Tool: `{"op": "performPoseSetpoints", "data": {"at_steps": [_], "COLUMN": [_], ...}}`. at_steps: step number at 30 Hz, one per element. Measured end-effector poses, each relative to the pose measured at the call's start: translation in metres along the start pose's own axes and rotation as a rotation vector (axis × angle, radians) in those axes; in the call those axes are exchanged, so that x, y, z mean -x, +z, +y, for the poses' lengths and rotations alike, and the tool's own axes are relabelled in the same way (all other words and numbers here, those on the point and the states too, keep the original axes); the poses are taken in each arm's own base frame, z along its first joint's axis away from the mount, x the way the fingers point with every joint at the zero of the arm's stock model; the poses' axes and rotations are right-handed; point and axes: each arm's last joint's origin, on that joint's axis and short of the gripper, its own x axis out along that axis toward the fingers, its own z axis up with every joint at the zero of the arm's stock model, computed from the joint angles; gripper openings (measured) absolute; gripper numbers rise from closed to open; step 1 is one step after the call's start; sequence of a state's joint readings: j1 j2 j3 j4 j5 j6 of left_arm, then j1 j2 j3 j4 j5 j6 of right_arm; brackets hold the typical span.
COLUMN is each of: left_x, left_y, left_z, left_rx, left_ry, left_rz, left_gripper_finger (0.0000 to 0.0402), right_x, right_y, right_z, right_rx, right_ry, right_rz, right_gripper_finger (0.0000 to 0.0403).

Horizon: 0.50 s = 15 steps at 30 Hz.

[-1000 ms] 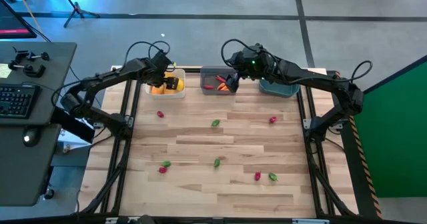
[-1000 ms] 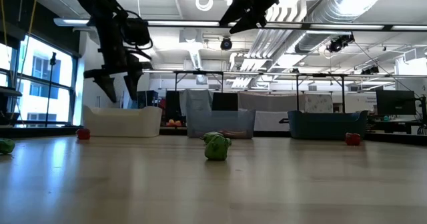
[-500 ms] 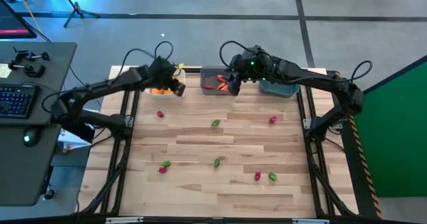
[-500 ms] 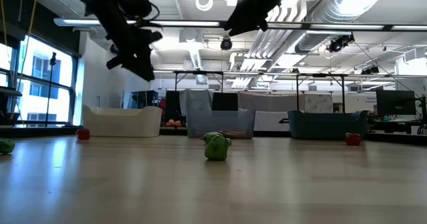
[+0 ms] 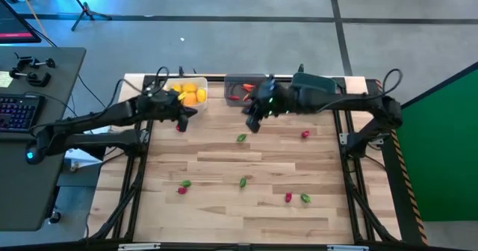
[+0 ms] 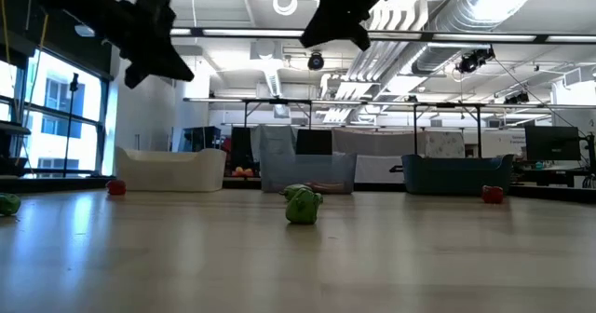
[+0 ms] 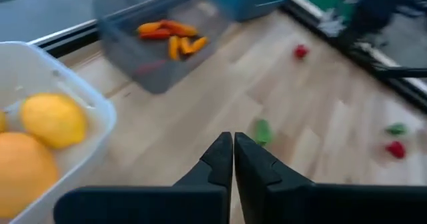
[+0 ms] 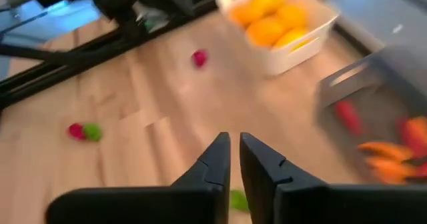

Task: Sort produce into baskets
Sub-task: Put the bottom middle green bell pepper into the blue bin

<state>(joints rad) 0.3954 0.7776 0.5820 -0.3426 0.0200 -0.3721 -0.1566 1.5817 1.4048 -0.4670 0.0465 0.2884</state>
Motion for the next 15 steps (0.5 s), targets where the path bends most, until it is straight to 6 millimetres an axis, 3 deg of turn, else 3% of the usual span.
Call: {"op": "performPoseSetpoints", "data": {"at_steps": [9,15], "left_x": [0.030,0.040], "left_y": [-0.025,-0.034], "left_z": [-0.010,-0.010], "left_rx": [-0.010,0.005], "left_ry": [-0.163,-0.212], "left_rz": [-0.078,-0.106], "left_gripper_finger": [0.0001,0.0000], "right_x": [-0.051,-0.063], "right_y": [-0.050,-0.086], "right_z": [0.072,0.112], "right_rx": [-0.160,-0.401], "right_ry": [0.093,0.071], "right_rz": [0.167,0.271], "right_gripper_finger": [0.0090,0.0167]}}
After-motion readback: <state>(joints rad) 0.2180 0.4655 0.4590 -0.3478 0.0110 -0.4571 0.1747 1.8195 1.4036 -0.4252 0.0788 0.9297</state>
